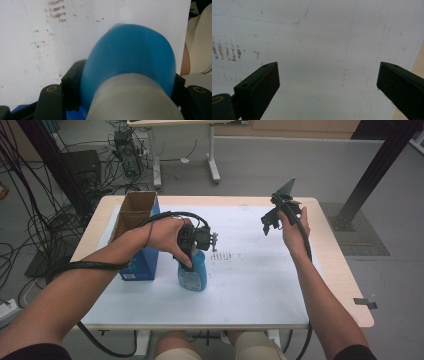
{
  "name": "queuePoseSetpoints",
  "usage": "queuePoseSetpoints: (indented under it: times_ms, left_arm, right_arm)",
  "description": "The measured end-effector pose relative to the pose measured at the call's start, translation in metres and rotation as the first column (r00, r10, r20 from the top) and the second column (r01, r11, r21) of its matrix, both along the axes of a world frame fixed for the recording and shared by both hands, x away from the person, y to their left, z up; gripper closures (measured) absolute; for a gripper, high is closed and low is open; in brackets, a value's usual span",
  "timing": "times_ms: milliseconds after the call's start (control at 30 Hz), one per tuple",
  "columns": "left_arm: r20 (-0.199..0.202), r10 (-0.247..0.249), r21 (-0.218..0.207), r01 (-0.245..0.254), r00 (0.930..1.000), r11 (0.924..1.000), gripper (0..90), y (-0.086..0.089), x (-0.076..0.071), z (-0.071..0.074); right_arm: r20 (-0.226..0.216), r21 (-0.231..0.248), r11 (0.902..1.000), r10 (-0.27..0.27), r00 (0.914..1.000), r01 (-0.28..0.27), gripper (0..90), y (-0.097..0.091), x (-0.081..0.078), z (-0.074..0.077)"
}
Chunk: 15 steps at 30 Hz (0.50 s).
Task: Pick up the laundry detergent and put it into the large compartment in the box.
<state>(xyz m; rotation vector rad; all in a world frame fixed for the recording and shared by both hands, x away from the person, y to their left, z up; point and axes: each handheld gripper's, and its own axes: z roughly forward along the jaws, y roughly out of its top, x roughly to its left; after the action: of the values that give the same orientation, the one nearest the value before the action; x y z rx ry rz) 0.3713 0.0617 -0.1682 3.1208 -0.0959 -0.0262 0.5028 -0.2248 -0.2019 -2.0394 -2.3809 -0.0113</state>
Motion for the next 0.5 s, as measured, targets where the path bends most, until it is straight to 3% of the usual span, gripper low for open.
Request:
queuePoseSetpoints:
  times_ms: [500]
  left_arm:
    - [-0.004,0.008,0.008,-0.008,1.0000,0.9999,34.9,-0.0022,0.0002,0.0000]
  right_arm:
    - [-0.004,-0.003,1.0000,0.006,1.0000,-0.006,4.5,0.0013,0.0012,-0.0010]
